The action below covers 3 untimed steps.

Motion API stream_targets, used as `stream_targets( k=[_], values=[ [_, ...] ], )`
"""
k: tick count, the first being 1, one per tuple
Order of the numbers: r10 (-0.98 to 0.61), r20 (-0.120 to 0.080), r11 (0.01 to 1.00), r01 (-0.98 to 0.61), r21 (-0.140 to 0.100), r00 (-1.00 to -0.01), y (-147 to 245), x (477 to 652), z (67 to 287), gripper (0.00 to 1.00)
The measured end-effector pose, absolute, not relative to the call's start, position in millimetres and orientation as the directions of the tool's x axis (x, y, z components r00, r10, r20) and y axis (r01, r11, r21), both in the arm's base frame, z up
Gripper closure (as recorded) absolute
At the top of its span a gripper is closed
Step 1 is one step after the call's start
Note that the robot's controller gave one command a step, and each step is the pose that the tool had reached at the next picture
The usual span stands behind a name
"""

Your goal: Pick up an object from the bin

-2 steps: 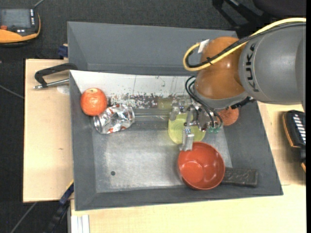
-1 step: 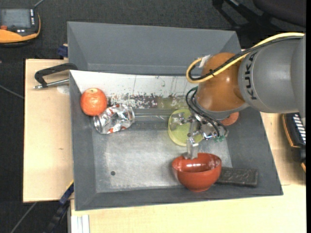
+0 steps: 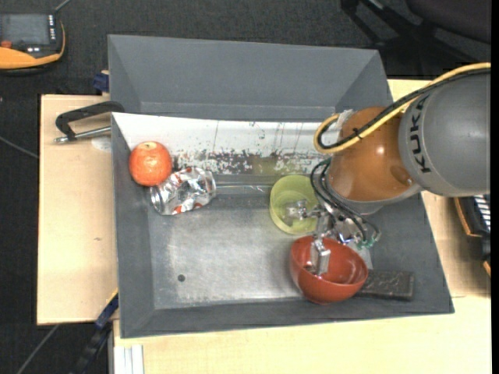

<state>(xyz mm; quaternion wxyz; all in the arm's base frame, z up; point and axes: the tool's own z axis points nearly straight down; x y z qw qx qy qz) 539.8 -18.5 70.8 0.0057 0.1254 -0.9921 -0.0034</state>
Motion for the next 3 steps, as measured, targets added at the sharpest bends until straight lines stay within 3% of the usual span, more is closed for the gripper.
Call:
stream_targets(
  k=[1,2,3],
  values=[
    [-0.249,0.000,0.969,-0.249,0.004,-0.969,-19.1,544.1,74.1,1.00],
    [-0.268,-0.012,0.963,-0.268,0.000,-0.963,-32.4,525.6,198.6,1.00],
    [-0.581,-0.019,0.814,-0.581,-0.009,-0.813,-38.6,535.8,300.3,1.00]
  ],
)
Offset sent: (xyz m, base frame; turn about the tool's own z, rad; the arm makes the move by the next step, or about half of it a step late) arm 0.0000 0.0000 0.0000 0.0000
